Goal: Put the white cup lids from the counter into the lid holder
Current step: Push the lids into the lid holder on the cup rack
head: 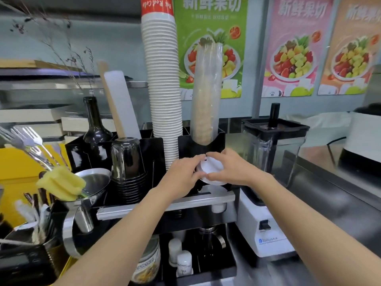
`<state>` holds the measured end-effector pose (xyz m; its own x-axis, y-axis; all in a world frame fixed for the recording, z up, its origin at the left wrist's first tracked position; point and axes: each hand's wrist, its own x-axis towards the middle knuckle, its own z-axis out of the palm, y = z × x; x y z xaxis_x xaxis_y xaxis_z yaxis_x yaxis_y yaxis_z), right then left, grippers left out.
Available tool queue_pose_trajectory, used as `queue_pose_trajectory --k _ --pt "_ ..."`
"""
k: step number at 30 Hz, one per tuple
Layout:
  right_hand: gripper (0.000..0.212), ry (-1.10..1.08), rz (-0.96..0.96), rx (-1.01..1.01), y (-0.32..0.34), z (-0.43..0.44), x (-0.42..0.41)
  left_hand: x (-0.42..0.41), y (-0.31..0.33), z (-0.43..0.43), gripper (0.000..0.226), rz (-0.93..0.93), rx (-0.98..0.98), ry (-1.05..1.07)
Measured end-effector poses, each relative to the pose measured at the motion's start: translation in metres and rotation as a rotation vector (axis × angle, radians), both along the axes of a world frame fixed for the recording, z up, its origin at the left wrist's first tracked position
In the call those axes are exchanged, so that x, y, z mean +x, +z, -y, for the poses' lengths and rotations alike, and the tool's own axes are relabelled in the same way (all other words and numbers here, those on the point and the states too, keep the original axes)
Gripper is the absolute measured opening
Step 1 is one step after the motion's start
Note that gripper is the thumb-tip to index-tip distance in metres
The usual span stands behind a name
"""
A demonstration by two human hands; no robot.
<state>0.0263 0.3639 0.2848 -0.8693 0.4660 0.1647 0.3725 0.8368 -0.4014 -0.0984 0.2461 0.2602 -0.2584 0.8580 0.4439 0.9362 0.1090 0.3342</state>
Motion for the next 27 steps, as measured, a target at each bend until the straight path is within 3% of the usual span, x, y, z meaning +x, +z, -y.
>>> queue_pose_trajectory --k 7,13,27 --pt "0.058 0.027 0.232 0.248 -0.016 -0.003 -0.012 -0.012 -0.018 -0.015 0.038 -0.070 -0.102 0.011" --pt "0.042 0.026 0.437 0.264 -0.014 -0.004 -0.018 -0.007 -0.017 -0.025 0.034 -0.394 -0.407 0.033" --pt "0.034 0.016 0.557 0.229 -0.018 -0.008 -0.028 -0.002 -0.014 -0.029 0.039 -0.358 -0.520 0.035"
